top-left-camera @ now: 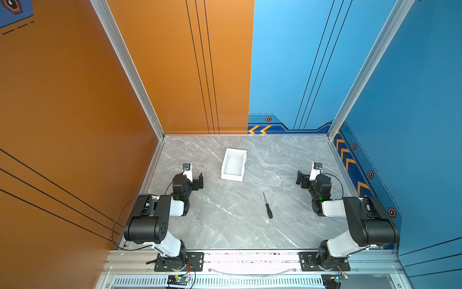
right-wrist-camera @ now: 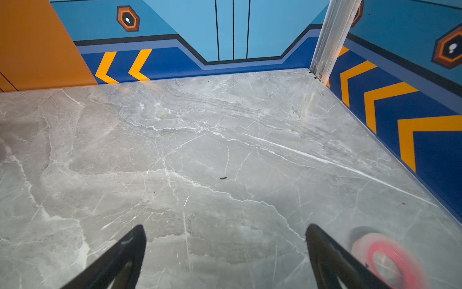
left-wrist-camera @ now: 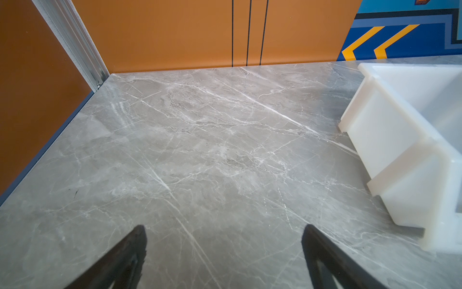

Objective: Put the screwdriver in the bin

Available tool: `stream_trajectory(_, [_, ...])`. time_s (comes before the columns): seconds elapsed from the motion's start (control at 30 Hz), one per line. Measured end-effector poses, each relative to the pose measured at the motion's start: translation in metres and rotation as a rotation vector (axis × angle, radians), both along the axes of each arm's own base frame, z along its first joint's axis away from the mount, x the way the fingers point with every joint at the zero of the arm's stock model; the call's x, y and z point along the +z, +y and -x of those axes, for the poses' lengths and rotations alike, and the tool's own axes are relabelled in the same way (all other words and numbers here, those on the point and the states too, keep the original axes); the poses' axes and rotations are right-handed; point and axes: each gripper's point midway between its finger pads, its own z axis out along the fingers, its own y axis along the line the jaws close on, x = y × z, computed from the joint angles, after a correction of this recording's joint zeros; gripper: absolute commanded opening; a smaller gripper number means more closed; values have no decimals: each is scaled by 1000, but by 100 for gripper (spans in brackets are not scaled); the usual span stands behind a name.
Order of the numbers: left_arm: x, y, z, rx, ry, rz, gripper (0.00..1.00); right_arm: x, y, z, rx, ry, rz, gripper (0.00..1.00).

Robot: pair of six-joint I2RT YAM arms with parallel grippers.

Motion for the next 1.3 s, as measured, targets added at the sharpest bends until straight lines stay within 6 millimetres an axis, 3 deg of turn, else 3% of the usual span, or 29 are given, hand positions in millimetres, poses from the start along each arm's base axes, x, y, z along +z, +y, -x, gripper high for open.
stream_trajectory(0.4, [0, 1, 0, -1, 1, 2, 98, -1, -4, 0, -22, 8, 8, 100])
stream_trajectory(0.53, [12, 2, 3, -3, -9, 10, 98, 0, -11, -3, -64, 56, 17, 100])
stream_trajectory(0.73, [48, 1, 3, -15, -25, 13, 98, 62, -17, -22, -122, 28, 4, 100])
stream_trajectory(0.9, [92, -8, -10, -53, 35, -29, 98, 116, -16, -24, -191, 77, -200, 100])
stream_trajectory(0.97, [110, -15, -13, -85, 80, -50, 98, 131, -14, -22, -180, 85, -304, 100])
stream_trajectory(1.03, [128, -23, -12, -126, 124, -60, 98, 128, -9, -9, -178, 130, -384, 99])
stream_trajectory(1.13, [151, -38, -5, -192, 191, -57, 98, 108, 21, 16, -151, 264, -414, 97])
stream_trajectory(1.3, [174, -65, 17, -278, 299, -51, 98, 77, 114, 79, 37, 510, -297, 79])
